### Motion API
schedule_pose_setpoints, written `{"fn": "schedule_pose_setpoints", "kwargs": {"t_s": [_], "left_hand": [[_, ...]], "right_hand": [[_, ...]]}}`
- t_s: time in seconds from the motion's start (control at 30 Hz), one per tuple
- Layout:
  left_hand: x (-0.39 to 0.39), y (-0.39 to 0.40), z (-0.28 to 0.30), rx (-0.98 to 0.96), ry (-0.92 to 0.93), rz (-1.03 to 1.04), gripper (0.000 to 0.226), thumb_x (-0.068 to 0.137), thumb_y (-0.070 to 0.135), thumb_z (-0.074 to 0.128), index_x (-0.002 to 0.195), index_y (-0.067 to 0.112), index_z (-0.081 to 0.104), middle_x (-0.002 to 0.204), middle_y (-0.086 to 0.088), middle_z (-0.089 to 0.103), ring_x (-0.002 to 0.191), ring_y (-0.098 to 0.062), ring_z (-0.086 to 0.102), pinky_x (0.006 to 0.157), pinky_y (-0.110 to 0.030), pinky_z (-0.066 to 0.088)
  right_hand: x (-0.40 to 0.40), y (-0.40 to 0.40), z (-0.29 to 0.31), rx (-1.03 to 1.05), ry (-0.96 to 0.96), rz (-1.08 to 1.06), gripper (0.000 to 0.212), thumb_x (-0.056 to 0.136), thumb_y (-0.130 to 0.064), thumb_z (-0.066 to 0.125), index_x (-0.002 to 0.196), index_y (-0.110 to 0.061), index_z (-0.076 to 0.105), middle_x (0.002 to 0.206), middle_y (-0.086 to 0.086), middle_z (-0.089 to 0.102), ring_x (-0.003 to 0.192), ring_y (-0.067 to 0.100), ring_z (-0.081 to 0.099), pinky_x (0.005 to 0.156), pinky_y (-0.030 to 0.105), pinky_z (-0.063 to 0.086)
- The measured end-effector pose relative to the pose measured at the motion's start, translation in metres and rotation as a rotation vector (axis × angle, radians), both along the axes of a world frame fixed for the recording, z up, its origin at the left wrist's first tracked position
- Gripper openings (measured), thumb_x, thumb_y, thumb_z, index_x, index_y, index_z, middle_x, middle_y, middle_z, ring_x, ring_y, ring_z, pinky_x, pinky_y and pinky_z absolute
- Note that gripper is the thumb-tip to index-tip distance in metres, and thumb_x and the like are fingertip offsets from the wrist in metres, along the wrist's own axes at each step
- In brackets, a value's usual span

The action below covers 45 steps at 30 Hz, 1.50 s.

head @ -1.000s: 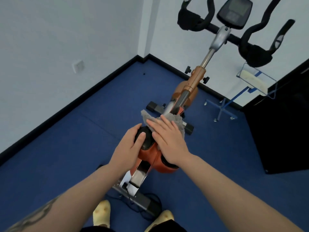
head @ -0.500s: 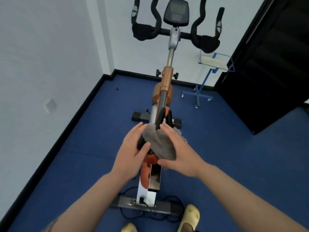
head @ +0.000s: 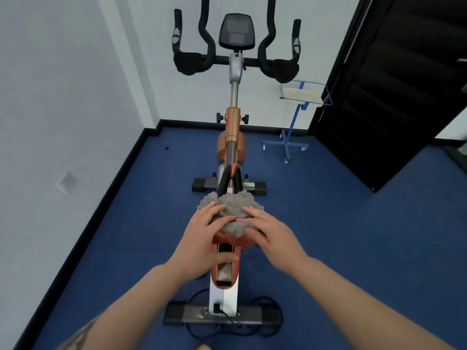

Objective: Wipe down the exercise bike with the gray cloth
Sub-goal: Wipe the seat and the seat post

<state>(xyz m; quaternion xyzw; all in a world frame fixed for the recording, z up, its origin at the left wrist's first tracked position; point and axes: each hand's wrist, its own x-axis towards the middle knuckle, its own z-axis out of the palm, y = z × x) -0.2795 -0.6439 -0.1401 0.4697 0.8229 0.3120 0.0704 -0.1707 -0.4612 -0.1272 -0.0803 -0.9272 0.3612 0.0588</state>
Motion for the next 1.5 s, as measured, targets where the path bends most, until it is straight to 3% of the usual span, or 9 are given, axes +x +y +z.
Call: {"fn": "schedule_pose_setpoints", "kwargs": {"t_s": [0.17, 0.27, 0.37, 0.6, 0.8, 0.97, 1.2, 1.33, 1.5], "left_hand": [[0.032, 0.025, 0.025, 0.115, -0.219, 0.060, 0.054, 0.068, 0.063, 0.072, 0.112, 0.031, 0.069, 0.120, 0.026, 0.061, 0.123, 0.002, 0.048, 0.116, -0.022, 0.016], [0.054, 0.051, 0.046, 0.227, -0.418, 0.116, 0.019, 0.080, 0.037, 0.079, 0.091, 0.024, 0.071, 0.088, 0.007, 0.069, 0.082, -0.011, 0.063, 0.082, -0.032, 0.051], [0.075, 0.074, 0.063, 0.342, -0.494, 0.146, 0.008, 0.085, 0.025, 0.073, 0.083, 0.018, 0.071, 0.077, 0.001, 0.069, 0.069, -0.011, 0.064, 0.059, -0.024, 0.051], [0.122, 0.110, 0.075, 0.433, -0.770, 0.046, 0.031, 0.080, 0.039, 0.069, 0.066, 0.014, 0.057, 0.110, 0.012, 0.072, 0.095, -0.005, 0.069, 0.071, -0.017, 0.051], [0.155, 0.138, 0.065, 0.298, -0.876, 0.147, 0.045, 0.093, 0.066, 0.039, 0.089, 0.026, 0.057, 0.083, 0.013, 0.059, 0.076, -0.001, 0.059, 0.069, -0.019, 0.048], [0.170, 0.144, 0.064, 0.293, -0.734, 0.179, 0.032, 0.103, 0.045, 0.035, 0.114, 0.035, 0.063, 0.107, 0.022, 0.064, 0.103, 0.007, 0.058, 0.080, -0.006, 0.045], [0.148, 0.144, 0.070, 0.090, -0.399, 0.204, 0.020, 0.093, 0.036, 0.063, 0.075, 0.028, 0.067, 0.071, 0.012, 0.064, 0.074, -0.006, 0.058, 0.084, -0.033, 0.043], [0.150, 0.154, 0.075, 0.192, -0.543, 0.298, 0.018, 0.094, 0.030, 0.063, 0.081, 0.021, 0.070, 0.075, 0.007, 0.069, 0.072, 0.001, 0.062, 0.065, -0.017, 0.043], [0.160, 0.156, 0.061, 0.345, -0.957, 0.293, 0.032, 0.100, 0.039, 0.051, 0.107, 0.014, 0.071, 0.102, -0.006, 0.074, 0.098, -0.023, 0.070, 0.092, -0.044, 0.054]], "right_hand": [[0.022, 0.027, 0.029, -0.109, 0.057, 0.010, 0.021, 0.100, -0.032, 0.050, 0.104, -0.025, 0.069, 0.119, -0.022, 0.052, 0.110, -0.002, 0.050, 0.094, 0.019, 0.041], [0.043, 0.048, 0.047, -0.165, 0.086, -0.023, 0.016, 0.100, -0.032, 0.050, 0.089, -0.032, 0.062, 0.092, -0.013, 0.050, 0.084, 0.002, 0.051, 0.075, 0.018, 0.039], [0.064, 0.070, 0.064, -0.276, 0.108, -0.032, 0.015, 0.099, -0.028, 0.053, 0.091, -0.033, 0.066, 0.088, -0.013, 0.062, 0.083, 0.001, 0.058, 0.073, 0.018, 0.044], [0.103, 0.115, 0.080, -0.366, 0.125, 0.032, 0.007, 0.094, -0.018, 0.062, 0.099, -0.022, 0.061, 0.088, -0.012, 0.071, 0.084, 0.001, 0.064, 0.074, 0.012, 0.045], [0.122, 0.151, 0.085, -0.301, 0.104, 0.139, 0.011, 0.088, -0.016, 0.070, 0.085, -0.023, 0.063, 0.081, -0.014, 0.066, 0.075, 0.000, 0.061, 0.071, 0.010, 0.044], [0.135, 0.169, 0.090, -0.276, 0.018, 0.162, 0.009, 0.090, -0.022, 0.069, 0.085, -0.027, 0.062, 0.083, -0.011, 0.070, 0.079, 0.003, 0.065, 0.076, 0.019, 0.047], [0.144, 0.157, 0.082, -0.102, -0.057, -0.139, 0.011, 0.091, -0.038, 0.064, 0.084, -0.031, 0.060, 0.069, -0.012, 0.070, 0.073, 0.007, 0.063, 0.073, 0.034, 0.051], [0.140, 0.119, 0.076, -0.568, 0.007, -0.413, 0.007, 0.093, -0.024, 0.063, 0.092, -0.018, 0.060, 0.072, 0.004, 0.073, 0.066, 0.016, 0.070, 0.053, 0.035, 0.057], [0.136, 0.086, 0.067, -0.984, 0.002, -0.515, 0.012, 0.099, -0.016, 0.047, 0.109, -0.013, 0.054, 0.088, 0.000, 0.075, 0.081, 0.016, 0.073, 0.060, 0.040, 0.060]]}}
